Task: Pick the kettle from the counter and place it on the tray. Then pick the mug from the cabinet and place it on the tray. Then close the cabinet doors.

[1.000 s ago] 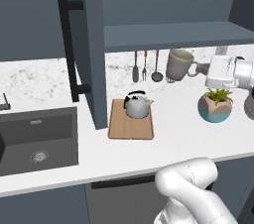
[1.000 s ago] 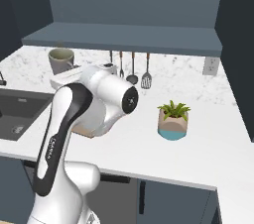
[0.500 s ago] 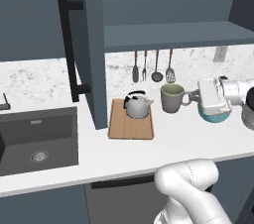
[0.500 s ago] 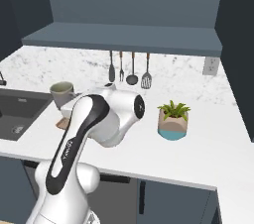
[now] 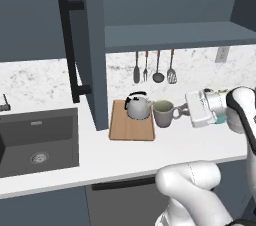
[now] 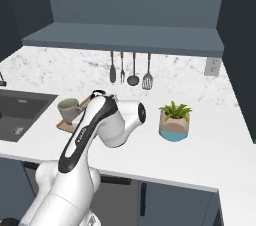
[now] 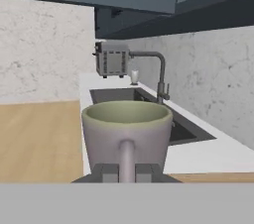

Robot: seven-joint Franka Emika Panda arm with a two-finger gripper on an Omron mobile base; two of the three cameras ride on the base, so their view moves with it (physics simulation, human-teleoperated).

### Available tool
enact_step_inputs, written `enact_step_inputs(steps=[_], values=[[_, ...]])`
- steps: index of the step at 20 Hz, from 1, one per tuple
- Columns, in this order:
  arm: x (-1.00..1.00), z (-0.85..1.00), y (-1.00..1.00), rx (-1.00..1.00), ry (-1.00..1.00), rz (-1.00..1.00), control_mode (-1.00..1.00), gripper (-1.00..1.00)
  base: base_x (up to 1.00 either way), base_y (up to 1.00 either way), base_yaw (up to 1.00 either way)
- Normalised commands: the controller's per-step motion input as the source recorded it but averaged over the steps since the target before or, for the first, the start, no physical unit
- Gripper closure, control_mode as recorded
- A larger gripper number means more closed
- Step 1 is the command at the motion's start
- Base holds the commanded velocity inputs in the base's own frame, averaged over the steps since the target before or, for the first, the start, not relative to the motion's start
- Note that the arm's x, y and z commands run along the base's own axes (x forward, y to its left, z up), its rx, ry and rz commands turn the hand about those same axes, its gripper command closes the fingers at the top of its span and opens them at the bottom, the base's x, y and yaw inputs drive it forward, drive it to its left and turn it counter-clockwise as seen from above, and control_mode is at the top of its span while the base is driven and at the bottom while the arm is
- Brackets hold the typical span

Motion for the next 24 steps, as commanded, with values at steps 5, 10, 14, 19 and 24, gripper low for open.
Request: enact_step_inputs(steps=[5, 10, 14, 19, 24], values=[[0.61, -0.50, 0.05, 0.00, 0.00, 0.04, -1.00, 1.00, 0.00, 0.00, 0.00], [0.57, -0.42, 0.01, 0.00, 0.00, 0.03, -1.00, 1.00, 0.00, 0.00, 0.00], [0.58, -0.41, 0.00, 0.00, 0.00, 0.04, -1.00, 1.00, 0.00, 0.00, 0.00], [0.59, -0.39, 0.01, 0.00, -0.01, 0.04, -1.00, 1.00, 0.00, 0.00, 0.00], [0.41, -0.32, 0.03, 0.00, -0.05, 0.06, -1.00, 1.00, 0.00, 0.00, 0.00]])
